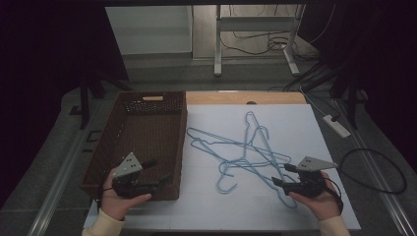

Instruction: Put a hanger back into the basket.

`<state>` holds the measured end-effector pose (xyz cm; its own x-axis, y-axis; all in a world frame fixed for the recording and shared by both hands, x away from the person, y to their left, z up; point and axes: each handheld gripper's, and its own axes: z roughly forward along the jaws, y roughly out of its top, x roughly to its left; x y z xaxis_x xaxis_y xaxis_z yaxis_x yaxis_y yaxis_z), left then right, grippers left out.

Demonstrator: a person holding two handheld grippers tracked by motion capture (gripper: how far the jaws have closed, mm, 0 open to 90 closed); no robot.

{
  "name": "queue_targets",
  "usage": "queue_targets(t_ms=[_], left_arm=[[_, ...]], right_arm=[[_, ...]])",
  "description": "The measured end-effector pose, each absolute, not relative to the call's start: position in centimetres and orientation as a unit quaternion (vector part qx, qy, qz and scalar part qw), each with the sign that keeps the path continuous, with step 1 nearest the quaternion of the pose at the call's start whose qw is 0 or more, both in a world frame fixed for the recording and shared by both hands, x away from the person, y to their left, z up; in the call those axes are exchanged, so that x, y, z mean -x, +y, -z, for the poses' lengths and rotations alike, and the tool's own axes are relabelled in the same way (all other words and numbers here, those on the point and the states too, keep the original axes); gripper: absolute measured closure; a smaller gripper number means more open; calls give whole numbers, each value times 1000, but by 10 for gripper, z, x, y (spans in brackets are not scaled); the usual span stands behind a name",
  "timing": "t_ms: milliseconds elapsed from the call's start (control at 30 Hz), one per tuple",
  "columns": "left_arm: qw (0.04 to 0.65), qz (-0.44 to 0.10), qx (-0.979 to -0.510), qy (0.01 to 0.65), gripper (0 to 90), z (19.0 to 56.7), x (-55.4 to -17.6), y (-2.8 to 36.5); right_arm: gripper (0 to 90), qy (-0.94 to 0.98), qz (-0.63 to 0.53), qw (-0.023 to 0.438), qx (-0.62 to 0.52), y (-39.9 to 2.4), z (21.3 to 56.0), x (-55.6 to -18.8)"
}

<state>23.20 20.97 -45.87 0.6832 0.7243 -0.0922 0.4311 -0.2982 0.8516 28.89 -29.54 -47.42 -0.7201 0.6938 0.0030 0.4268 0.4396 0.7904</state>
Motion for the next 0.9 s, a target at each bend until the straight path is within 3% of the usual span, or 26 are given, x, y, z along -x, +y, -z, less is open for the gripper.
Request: queue_targets(t_ms=[200,367,500,567,633,900], left_arm=[[470,-155,-791,360,312,457,-232,209],[471,-153,-793,356,312,457,-232,208],[472,-154,-792,354,312,455,-231,207],[471,-154,-793,354,312,455,-231,207],[471,-155,-792,356,312,456,-232,208],[467,-153,-794,357,313,458,-233,208]], right_arm=[[356,861,-370,157,-311,-280,457,-307],[550,883,-313,141,-320,-267,448,-338],[734,895,-262,127,-339,-264,455,-369],[761,896,-252,125,-342,-263,458,-376],[874,901,-225,121,-350,-260,468,-393],[899,917,-181,117,-336,-246,483,-405]])
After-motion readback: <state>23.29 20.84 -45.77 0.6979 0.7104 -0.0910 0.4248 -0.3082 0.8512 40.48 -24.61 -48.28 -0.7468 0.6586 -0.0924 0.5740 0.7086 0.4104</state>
